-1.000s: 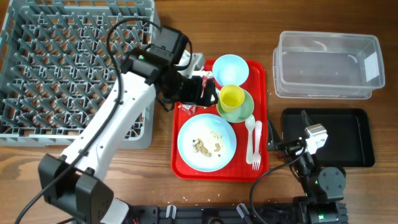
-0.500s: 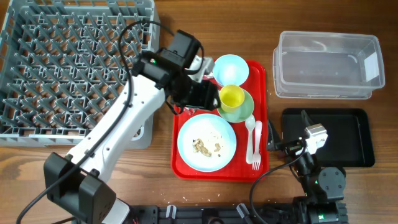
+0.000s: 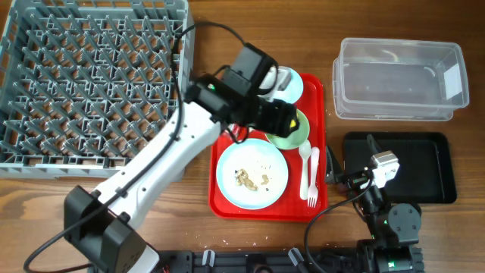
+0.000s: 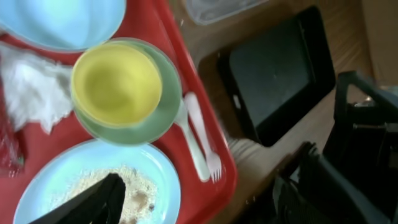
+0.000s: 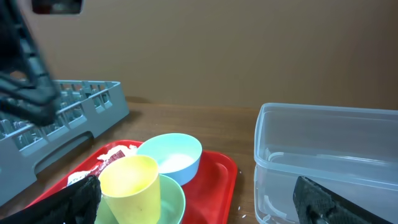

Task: Sort waste into correct bins and load items into the dishwasher rack
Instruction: 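Reach the left gripper over the tray to the yellow cup, then grasp the yellow cup with the left gripper and lift it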

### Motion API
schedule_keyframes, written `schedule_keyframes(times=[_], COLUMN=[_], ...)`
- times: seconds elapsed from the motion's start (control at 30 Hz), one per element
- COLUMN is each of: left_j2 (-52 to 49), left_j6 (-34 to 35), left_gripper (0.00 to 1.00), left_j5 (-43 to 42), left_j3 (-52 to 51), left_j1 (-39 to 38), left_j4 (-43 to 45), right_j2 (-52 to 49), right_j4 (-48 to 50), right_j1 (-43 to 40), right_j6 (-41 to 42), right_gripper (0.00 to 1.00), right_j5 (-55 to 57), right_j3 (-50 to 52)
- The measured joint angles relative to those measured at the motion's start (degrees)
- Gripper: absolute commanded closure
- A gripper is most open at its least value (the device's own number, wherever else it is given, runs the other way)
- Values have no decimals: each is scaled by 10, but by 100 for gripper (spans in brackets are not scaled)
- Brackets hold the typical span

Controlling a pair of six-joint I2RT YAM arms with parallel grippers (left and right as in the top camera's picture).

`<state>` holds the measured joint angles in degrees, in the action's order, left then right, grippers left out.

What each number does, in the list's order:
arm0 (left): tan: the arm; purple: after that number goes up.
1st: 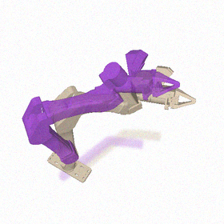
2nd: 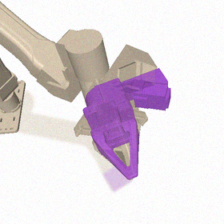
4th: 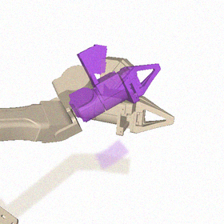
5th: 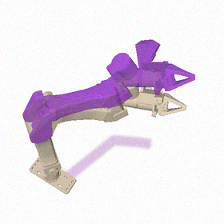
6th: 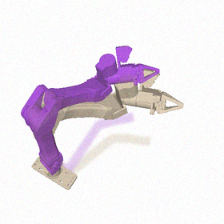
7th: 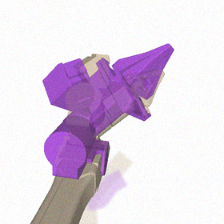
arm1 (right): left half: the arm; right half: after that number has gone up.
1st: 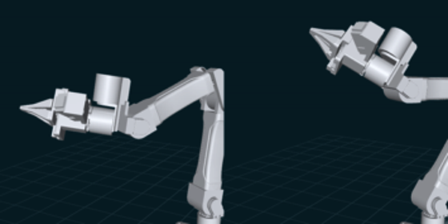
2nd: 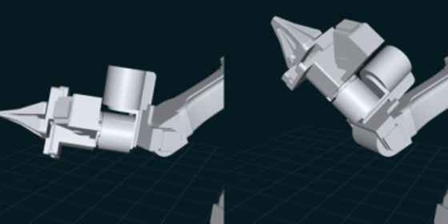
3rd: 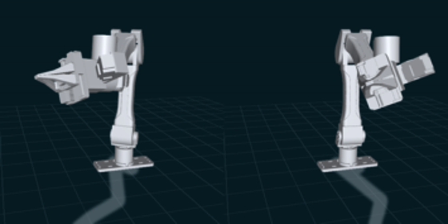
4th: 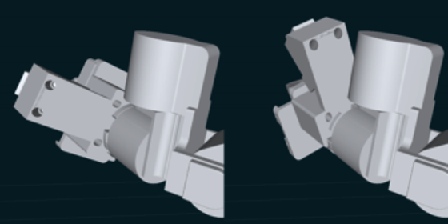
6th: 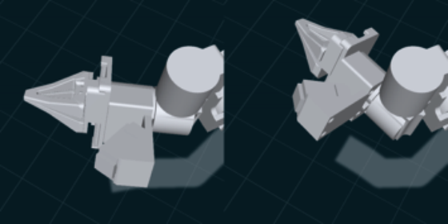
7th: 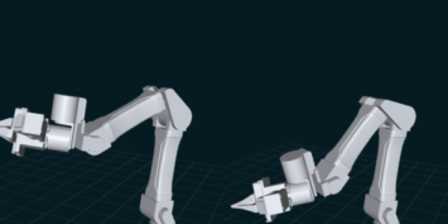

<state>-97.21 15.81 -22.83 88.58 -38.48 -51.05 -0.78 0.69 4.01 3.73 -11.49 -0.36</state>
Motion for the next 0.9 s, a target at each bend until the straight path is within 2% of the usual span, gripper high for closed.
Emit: schedule_keyframes(times=[0.13, 0.3, 0.43, 0.67, 0.9], left_j2=[-30, -82, -106, -129, -161], left_j6=[0, 0, -4, -30, -44], left_gripper=[27, 29, 32, 32, 40], left_j5=[42, 136, 179, 202, 209], left_j3=[0, 0, 0, 0, 1], left_j1=[-32, -54, -55, -81, -91], left_j4=[62, 80, 100, 127, 132], right_j2=[0, 0, 0, 0, 0], right_j4=[0, 0, 0, 0, 0], right_j1=[0, 0, 0, 0, 0], right_j6=[0, 0, 0, 0, 0], right_gripper=[0, 0, 0, 0, 0], right_j5=[0, 0, 0, 0, 0], right_j3=[0, 0, 0, 0, 0])
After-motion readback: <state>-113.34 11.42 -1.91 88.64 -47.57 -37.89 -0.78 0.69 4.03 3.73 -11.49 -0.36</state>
